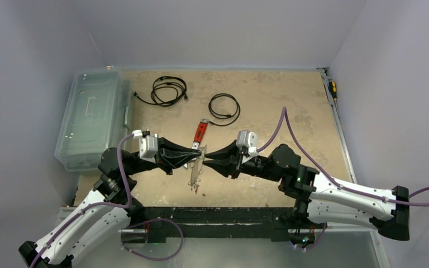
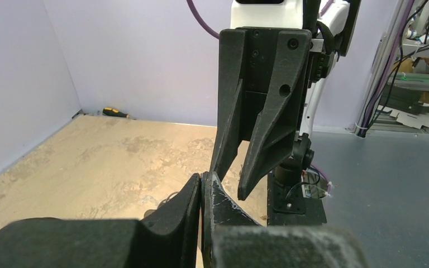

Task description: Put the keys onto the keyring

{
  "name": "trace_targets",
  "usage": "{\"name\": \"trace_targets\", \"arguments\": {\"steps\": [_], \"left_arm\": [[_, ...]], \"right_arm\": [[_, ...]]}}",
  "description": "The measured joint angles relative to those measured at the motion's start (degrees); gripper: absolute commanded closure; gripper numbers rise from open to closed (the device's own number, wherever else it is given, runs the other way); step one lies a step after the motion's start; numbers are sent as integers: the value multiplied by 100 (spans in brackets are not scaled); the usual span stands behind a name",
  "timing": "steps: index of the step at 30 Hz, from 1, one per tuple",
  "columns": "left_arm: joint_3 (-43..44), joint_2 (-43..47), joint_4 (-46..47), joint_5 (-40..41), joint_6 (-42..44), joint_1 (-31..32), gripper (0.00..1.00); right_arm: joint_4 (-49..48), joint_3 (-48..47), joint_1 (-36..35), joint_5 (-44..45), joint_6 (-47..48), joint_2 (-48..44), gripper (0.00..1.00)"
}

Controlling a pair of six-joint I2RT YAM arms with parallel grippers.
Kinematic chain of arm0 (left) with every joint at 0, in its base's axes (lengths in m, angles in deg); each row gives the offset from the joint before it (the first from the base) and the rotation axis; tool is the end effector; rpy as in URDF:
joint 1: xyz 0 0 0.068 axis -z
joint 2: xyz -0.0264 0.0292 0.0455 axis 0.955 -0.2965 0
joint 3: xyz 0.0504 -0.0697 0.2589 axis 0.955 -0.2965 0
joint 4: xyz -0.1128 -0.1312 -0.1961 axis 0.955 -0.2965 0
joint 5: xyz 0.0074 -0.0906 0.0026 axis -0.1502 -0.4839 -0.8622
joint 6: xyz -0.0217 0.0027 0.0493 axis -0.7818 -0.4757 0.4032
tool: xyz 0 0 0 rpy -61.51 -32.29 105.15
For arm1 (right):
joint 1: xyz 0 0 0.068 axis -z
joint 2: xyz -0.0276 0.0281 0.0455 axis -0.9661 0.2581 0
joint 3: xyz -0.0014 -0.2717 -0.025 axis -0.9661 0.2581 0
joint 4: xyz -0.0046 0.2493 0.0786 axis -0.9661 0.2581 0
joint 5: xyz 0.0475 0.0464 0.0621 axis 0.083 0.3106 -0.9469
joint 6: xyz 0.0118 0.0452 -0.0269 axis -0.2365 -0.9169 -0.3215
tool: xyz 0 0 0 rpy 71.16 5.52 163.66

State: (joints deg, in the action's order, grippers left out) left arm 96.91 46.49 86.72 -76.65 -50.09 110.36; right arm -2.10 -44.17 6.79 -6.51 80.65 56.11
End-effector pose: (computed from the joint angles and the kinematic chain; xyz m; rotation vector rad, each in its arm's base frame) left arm 0.0945 -0.1013 0.3512 0.8680 1.1094 -1.1977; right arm 0.0743 0.1980 0.3620 -0.8975 1.2190 1.1111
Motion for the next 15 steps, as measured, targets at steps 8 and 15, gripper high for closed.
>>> {"name": "trace_targets", "arguments": {"steps": [8, 15], "left_arm": [[0, 2, 17, -2, -2, -4, 100], [0, 9, 17, -2, -2, -4, 100]], "right_arm": [[-214, 22, 0, -2, -2, 101, 77], [-282, 22, 0, -4, 0, 236, 78]]}}
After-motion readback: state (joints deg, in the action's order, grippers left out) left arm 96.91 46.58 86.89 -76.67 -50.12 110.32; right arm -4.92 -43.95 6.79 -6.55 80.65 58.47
